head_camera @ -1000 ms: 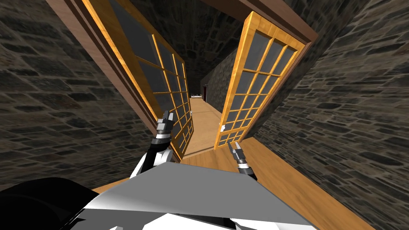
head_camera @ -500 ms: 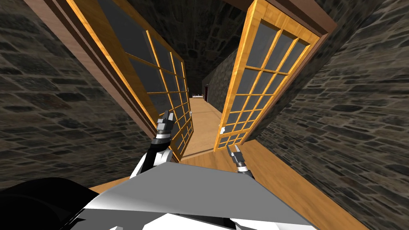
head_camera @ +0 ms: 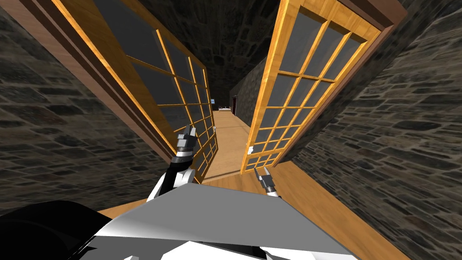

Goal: Push the door open

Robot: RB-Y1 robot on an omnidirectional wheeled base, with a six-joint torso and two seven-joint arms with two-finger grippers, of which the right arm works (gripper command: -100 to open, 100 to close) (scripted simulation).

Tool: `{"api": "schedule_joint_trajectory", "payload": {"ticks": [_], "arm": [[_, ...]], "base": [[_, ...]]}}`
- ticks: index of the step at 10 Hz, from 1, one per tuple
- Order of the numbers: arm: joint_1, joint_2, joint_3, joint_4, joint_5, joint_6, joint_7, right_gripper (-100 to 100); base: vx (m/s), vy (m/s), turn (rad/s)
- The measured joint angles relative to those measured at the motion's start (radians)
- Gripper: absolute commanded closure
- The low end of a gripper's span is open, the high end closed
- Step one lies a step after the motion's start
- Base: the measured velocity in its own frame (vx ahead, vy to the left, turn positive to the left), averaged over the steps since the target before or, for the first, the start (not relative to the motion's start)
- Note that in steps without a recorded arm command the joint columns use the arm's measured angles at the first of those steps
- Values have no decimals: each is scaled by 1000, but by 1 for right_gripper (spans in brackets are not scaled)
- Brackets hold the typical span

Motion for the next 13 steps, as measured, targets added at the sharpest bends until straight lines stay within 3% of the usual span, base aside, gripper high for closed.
{"api": "schedule_joint_trajectory", "payload": {"ticks": [7,13], "arm": [[-4,44,-28,135,78,-46,141,-100],[-15,77,-44,217,114,-74,217,-100]], "base": [[115,-106,63],[87,-57,33]]}}
